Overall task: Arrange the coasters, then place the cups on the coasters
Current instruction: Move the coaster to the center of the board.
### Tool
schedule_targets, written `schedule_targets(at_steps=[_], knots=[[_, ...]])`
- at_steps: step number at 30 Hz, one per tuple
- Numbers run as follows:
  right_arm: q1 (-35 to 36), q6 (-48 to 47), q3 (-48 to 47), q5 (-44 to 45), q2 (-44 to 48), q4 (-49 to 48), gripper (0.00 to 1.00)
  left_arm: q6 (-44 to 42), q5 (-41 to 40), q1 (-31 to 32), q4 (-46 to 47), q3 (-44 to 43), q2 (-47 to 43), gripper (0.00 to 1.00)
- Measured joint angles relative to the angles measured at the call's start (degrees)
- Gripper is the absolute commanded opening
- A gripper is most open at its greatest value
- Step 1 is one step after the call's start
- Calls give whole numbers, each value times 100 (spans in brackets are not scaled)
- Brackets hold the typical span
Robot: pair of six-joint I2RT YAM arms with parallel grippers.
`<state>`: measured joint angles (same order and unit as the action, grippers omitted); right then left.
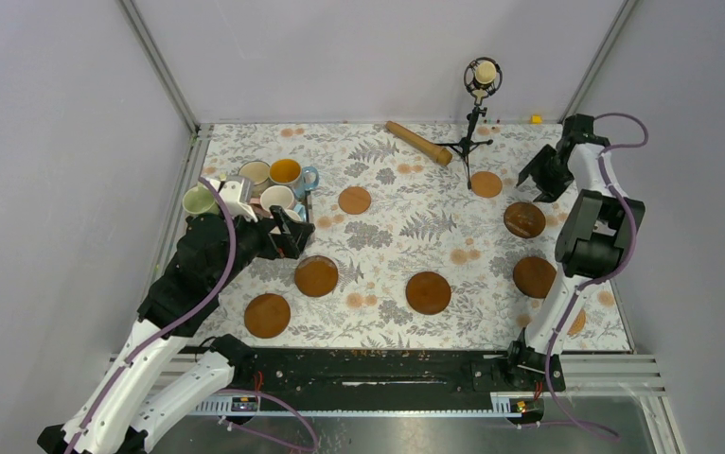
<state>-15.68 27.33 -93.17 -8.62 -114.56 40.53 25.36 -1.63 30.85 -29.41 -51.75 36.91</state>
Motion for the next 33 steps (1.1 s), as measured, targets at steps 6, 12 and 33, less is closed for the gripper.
schedule_targets(at_steps=[6,12,33], knots=[[-13,-796,-1672,1209,-931,492,65,0,0,26,9,0,-7,99],[-98,-1143,-1687,1716,-1154,852,64,0,0,31,39,0,-9,99],[-221,-876,-1484,1458,-1495,1060,64,0,0,83,39,0,-9,99]])
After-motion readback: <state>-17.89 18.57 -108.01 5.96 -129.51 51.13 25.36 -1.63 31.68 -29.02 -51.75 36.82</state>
